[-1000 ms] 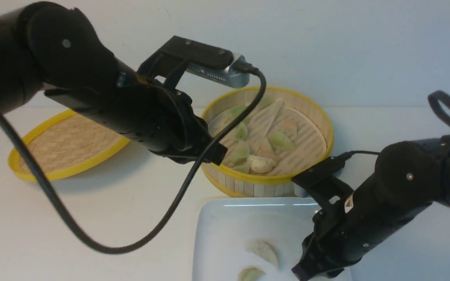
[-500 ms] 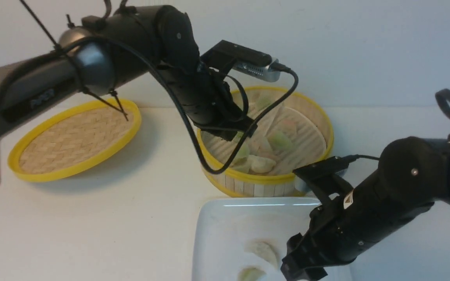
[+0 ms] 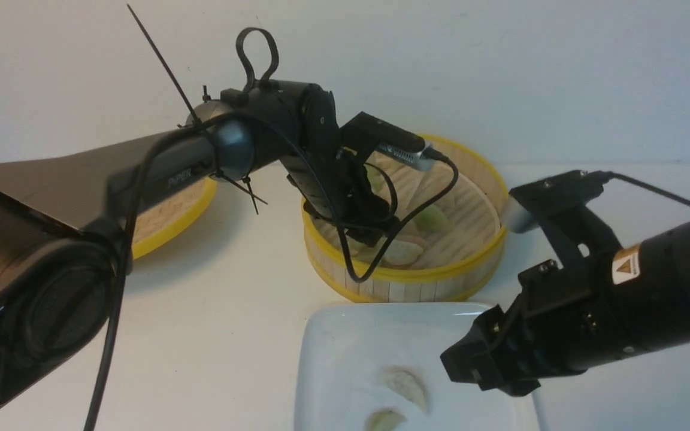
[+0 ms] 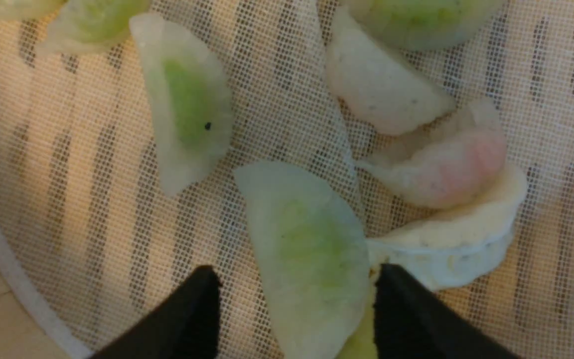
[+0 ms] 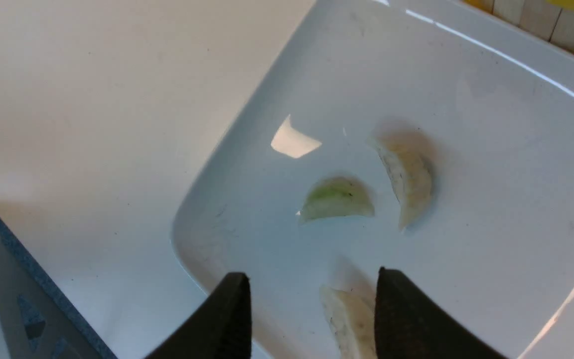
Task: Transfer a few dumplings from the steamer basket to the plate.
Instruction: Use the left arm to grab a dumpling from the steamer
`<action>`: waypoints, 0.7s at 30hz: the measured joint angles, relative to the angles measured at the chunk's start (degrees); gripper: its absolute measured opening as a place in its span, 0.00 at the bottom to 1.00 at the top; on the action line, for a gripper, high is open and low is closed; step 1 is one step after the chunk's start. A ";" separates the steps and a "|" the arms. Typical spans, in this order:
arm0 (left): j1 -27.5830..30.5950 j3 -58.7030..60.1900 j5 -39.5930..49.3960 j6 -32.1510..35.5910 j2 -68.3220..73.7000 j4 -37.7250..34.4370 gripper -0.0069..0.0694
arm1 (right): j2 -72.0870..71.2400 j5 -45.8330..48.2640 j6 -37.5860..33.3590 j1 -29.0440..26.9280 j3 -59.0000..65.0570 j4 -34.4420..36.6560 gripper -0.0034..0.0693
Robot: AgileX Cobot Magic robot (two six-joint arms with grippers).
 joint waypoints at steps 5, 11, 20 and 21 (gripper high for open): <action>0.00 -0.17 -1.06 0.00 1.00 0.07 0.67 | -0.54 0.00 0.00 0.00 0.00 0.00 0.48; 0.00 -0.22 -1.02 -0.58 1.93 0.04 0.47 | -0.54 0.00 0.02 0.00 0.00 0.67 0.48; -0.02 -4.11 8.21 -1.02 1.47 0.44 0.42 | -0.54 -1.91 0.17 0.00 0.00 0.86 0.48; -0.02 -5.17 9.93 -1.02 1.16 0.68 0.42 | -0.54 -2.53 0.17 -0.14 0.00 0.90 0.48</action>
